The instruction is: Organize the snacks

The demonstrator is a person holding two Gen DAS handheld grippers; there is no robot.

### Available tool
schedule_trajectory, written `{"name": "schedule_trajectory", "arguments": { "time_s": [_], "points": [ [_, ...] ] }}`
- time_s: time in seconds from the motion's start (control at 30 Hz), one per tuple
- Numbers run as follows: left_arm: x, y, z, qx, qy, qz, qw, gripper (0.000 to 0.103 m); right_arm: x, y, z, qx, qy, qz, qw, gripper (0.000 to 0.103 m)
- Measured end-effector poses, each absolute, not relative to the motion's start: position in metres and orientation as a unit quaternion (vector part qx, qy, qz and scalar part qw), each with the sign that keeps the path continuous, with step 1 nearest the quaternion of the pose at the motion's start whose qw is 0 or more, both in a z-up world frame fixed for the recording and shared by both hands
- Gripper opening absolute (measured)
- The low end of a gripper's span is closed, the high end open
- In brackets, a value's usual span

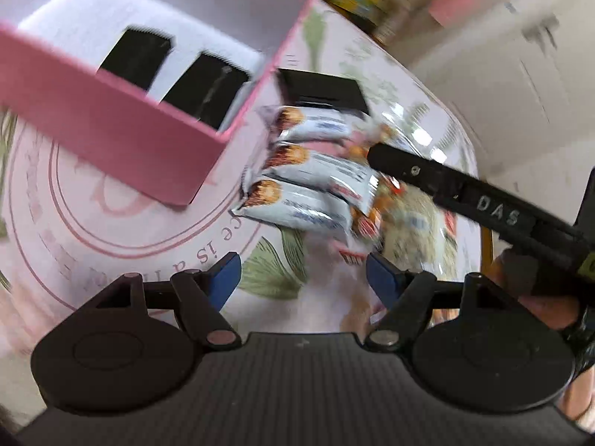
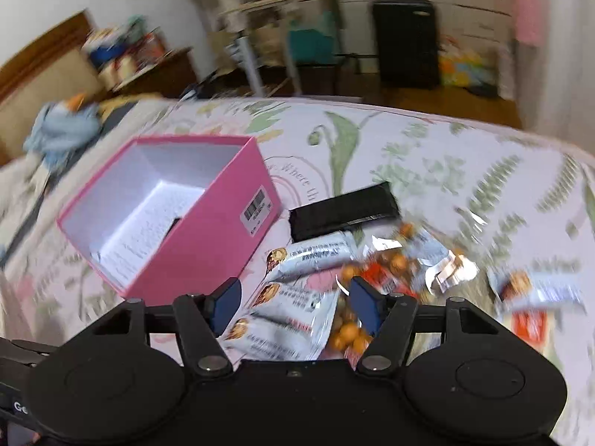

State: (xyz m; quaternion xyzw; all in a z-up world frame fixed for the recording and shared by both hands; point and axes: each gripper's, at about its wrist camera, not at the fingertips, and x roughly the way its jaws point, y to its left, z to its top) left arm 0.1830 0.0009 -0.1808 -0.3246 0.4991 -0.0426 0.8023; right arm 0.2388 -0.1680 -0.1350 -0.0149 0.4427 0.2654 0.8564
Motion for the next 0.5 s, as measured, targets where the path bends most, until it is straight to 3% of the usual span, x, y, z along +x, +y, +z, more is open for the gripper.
{"name": "schedule_trajectory", "arguments": {
  "time_s": [0.3, 0.43, 0.5],
  "points": [
    [0.2, -0.01, -0.21, -0.402, 0.468, 0.035, 0.786, 0.073, 0.283, -0.161, -0.177, -0.034, 0.47, 0.312, 0.825, 0.055],
    [0.205, -0.013, -0.219, -0.414, 0.466, 0.043, 0.78, 0.072, 0.283, -0.175, -0.176, -0.011, 0.494, 0.331, 0.804, 0.037],
    [0.206, -0.013, -0.22, -0.407, 0.467, 0.043, 0.784, 0.068, 0.277, -0.181, -0.179, -0.018, 0.51, 0.339, 0.79, 0.033]
  ]
}}
